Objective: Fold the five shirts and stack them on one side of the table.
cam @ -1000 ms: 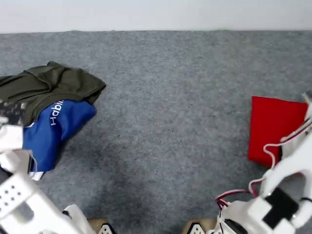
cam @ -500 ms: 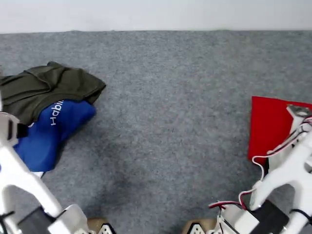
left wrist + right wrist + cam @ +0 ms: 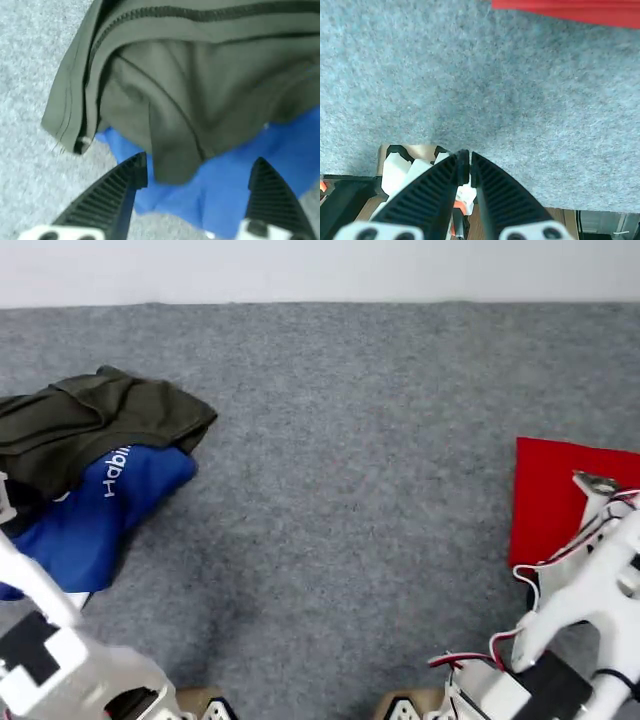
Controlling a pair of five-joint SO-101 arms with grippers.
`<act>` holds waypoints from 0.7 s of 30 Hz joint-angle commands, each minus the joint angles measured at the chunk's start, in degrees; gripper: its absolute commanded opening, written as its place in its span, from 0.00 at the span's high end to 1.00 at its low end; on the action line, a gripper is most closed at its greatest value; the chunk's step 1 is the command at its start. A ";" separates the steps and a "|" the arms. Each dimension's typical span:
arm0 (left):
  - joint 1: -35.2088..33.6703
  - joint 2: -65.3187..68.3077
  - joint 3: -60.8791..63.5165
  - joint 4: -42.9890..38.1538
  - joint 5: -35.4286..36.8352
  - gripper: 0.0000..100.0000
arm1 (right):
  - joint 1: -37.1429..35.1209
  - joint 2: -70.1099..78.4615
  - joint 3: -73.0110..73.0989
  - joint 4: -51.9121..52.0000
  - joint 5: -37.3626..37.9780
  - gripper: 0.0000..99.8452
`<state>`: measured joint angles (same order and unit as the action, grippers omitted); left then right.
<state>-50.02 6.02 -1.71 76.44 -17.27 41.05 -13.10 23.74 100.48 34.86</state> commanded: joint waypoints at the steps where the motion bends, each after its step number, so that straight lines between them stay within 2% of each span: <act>1: 0.18 1.23 -2.77 -4.92 2.73 0.67 | -0.31 -2.24 -0.18 2.42 -0.79 0.99; 4: 0.35 4.13 -2.59 -7.91 4.40 0.68 | -0.40 -2.24 -0.18 2.42 -0.79 0.99; 6: 0.62 5.45 -2.77 -8.35 4.92 0.71 | -0.40 -2.33 -0.18 2.42 -0.79 0.99; 8: 1.67 5.27 -2.77 -7.47 4.04 0.78 | -0.40 -2.33 -0.26 2.42 -1.41 0.99; 12: 5.71 2.46 -2.77 -5.36 3.60 0.99 | -0.40 -2.33 -0.26 2.42 -4.66 0.99; 21: 18.81 -15.38 -2.59 -2.46 3.87 0.99 | -0.22 -2.33 -0.26 2.51 -5.10 0.99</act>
<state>-36.13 -0.40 -1.80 73.10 -13.32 41.05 -13.10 23.74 100.48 30.55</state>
